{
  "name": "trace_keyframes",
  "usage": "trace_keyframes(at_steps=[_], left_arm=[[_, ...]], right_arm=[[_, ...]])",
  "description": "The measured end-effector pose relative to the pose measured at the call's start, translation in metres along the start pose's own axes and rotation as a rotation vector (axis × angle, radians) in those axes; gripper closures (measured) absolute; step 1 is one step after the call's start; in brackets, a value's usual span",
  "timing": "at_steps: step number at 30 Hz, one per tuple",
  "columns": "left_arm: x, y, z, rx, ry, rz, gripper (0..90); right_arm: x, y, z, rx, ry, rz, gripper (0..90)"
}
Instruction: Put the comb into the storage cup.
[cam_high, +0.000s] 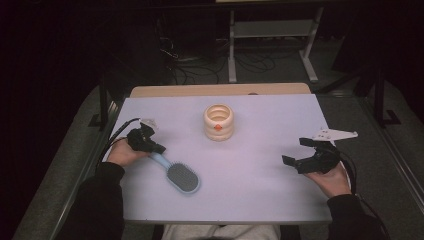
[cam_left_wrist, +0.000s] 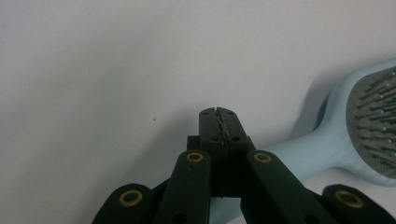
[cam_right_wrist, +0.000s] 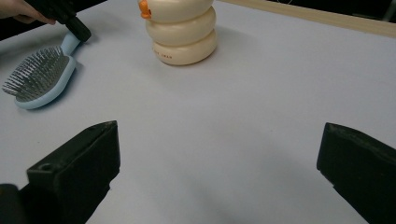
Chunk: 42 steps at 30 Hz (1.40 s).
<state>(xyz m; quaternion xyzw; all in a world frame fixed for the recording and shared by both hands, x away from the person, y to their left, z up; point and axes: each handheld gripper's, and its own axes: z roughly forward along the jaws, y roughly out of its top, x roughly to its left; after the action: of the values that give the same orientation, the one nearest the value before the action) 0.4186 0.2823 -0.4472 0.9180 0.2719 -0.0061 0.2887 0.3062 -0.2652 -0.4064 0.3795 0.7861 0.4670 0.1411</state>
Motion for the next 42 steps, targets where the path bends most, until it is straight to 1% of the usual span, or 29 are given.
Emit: trace_keyframes(at_steps=[5, 9, 11, 13, 17, 20, 23, 25, 29, 33, 35, 37, 42], left_arm=[[0.002, -0.007, -0.002, 0.004, -0.009, -0.009, 90.0], [0.001, -0.013, -0.007, -0.007, -0.009, -0.013, 90.0], [0.001, -0.017, -0.009, -0.021, -0.011, -0.023, 90.0], [0.0, -0.02, -0.011, -0.02, -0.013, -0.024, 90.0], [-0.003, -0.023, -0.014, -0.017, -0.009, -0.021, 90.0], [-0.005, -0.026, -0.014, -0.025, -0.011, -0.021, 90.0], [-0.007, -0.03, -0.013, -0.021, -0.028, -0.024, 90.0], [-0.01, -0.031, -0.013, -0.013, -0.023, -0.016, 90.0], [-0.014, -0.035, -0.014, -0.025, -0.032, -0.011, 90.0], [-0.02, -0.038, -0.014, -0.017, -0.044, -0.008, 90.0], [-0.023, -0.039, -0.015, -0.009, -0.044, -0.001, 90.0], [-0.026, -0.04, -0.016, -0.013, -0.045, 0.005, 90.0], [-0.029, -0.045, -0.017, -0.02, -0.056, -0.005, 90.0]], right_arm=[[0.0, 0.0, 0.0, 0.002, 0.0, 0.001, 0.0], [0.0, 0.0, 0.0, 0.003, 0.0, 0.002, 0.0], [0.0, 0.0, 0.001, 0.006, 0.001, 0.001, 0.0], [0.0, 0.0, 0.002, 0.012, 0.003, -0.001, 0.0], [0.001, 0.0, 0.002, 0.014, 0.005, -0.003, 0.0], [0.001, 0.0, 0.002, 0.015, 0.005, -0.003, 0.0], [0.001, 0.0, 0.003, 0.02, 0.006, -0.003, 0.0], [0.001, 0.0, 0.003, 0.02, 0.007, -0.003, 0.0], [0.001, 0.0, 0.003, 0.017, 0.005, -0.005, 0.0], [0.001, 0.0, 0.003, 0.021, 0.006, -0.005, 0.0], [0.001, 0.0, 0.003, 0.021, 0.005, -0.005, 0.0], [0.001, 0.0, 0.003, 0.02, 0.005, -0.005, 0.0], [0.002, 0.0, 0.003, 0.018, -0.001, -0.005, 0.0]])
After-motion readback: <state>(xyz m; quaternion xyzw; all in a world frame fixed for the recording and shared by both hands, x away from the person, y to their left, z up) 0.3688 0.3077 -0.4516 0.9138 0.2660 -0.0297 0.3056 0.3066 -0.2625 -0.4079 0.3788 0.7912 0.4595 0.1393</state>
